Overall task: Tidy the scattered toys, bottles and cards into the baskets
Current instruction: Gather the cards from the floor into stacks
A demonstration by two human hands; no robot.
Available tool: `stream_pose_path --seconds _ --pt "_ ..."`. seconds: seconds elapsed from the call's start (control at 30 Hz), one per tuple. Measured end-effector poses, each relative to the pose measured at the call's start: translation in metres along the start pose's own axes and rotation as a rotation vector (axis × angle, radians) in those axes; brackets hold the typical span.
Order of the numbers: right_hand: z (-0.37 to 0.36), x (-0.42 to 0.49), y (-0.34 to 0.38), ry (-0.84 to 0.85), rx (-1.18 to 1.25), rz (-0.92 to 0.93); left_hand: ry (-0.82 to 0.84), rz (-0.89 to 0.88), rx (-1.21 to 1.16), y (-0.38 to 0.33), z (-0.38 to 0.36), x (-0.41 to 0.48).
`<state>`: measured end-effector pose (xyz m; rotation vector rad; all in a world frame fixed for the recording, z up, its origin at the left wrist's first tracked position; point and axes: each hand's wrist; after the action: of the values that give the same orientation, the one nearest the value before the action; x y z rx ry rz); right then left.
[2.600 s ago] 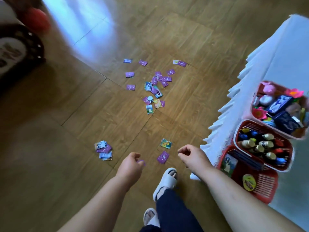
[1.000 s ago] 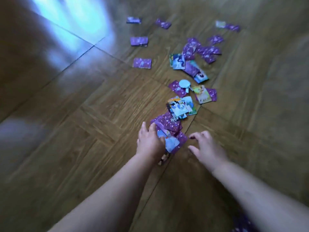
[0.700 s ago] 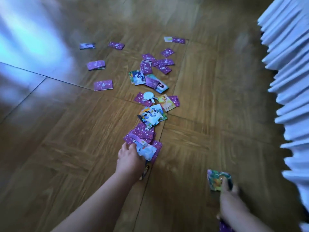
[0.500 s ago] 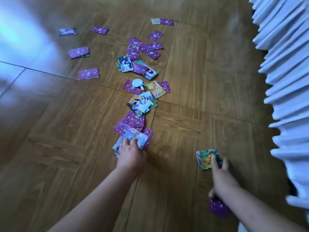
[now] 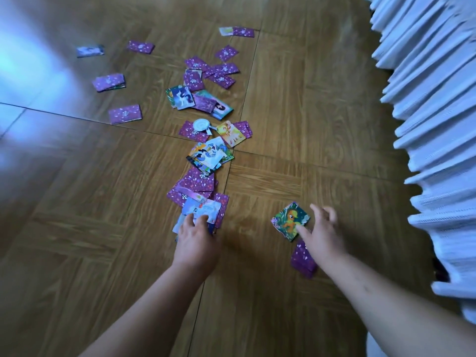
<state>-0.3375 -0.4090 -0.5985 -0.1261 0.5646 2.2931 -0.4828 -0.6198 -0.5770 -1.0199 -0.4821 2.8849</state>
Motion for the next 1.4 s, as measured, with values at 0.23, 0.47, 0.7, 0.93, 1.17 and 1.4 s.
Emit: stream_pose_path --seconds 0.23,0.47,0.7,0.93,1.17,1.4 --pt "-0.027 -0.008 0.032 0.152 0.142 -0.296 0.003 0.011 -0.013 0.001 0.006 -0.008" --pt "-0.007 0.010 0.052 0.136 0.330 -0.123 -0.007 -0.023 -0.011 -0.024 0.016 -0.021" --pt "-0.006 0.020 0.047 0.369 0.147 -0.239 -0.049 -0.021 -0.068 -0.020 0.026 -0.026" --pt "-0.041 0.064 0.131 0.345 0.177 -0.071 -0.052 0.076 -0.110 0.012 0.037 -0.010" --pt "-0.035 0.095 0.168 0.324 0.348 0.098 -0.044 0.053 -0.122 0.011 0.061 0.023" --pt "0.022 0.056 0.174 0.354 0.216 0.245 0.065 0.020 -0.126 -0.004 0.101 0.025"
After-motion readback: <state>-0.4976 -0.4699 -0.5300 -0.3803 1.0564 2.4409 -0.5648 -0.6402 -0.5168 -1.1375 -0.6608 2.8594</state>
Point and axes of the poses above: each hand's wrist, its own x-axis towards the middle knuckle, its own z-axis out of the back of the hand, y = z × x, and after that the axes turned 14 degrees about z, right-handed
